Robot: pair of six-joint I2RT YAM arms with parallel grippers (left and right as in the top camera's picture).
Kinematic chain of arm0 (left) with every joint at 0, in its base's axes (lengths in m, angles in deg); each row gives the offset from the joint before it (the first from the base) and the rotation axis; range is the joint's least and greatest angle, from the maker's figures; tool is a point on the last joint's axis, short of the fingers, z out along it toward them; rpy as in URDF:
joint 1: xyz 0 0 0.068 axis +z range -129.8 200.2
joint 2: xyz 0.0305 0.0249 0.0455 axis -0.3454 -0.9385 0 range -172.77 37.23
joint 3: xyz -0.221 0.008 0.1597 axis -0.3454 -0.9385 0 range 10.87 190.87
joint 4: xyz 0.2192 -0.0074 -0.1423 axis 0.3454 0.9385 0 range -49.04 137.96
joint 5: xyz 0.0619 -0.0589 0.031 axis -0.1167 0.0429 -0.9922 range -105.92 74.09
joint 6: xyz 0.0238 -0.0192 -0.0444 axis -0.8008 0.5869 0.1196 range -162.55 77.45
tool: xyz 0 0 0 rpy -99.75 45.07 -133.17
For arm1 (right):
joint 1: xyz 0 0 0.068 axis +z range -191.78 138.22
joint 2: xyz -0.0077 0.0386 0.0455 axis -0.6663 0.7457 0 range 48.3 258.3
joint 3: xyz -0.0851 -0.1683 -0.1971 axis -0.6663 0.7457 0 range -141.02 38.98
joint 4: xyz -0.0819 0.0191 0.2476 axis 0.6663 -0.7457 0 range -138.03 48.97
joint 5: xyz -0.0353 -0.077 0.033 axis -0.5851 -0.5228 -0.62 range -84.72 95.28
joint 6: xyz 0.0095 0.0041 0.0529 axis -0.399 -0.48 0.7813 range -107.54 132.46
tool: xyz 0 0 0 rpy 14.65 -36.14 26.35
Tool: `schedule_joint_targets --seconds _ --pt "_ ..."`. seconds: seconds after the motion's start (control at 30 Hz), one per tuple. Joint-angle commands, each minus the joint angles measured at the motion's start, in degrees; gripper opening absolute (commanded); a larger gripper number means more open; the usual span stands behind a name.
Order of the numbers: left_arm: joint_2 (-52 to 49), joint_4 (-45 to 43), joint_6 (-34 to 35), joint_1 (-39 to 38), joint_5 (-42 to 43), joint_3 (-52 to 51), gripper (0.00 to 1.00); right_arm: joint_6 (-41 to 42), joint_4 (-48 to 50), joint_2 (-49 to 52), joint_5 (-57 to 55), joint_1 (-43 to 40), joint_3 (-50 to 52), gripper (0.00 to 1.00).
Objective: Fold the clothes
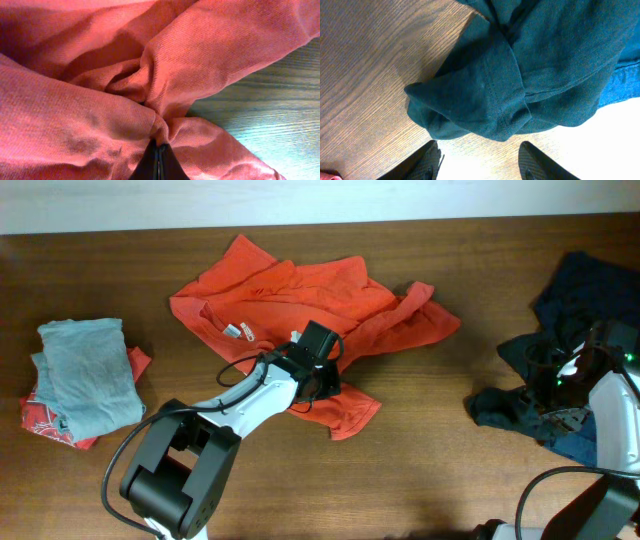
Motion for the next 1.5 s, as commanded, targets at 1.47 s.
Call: schedule_joint_targets --seconds 1.47 --pt "33.18 47.19 -4.02 29.70 -22.60 3.69 0.00 1.86 41.79 9.46 9.68 33.94 0.20 0.67"
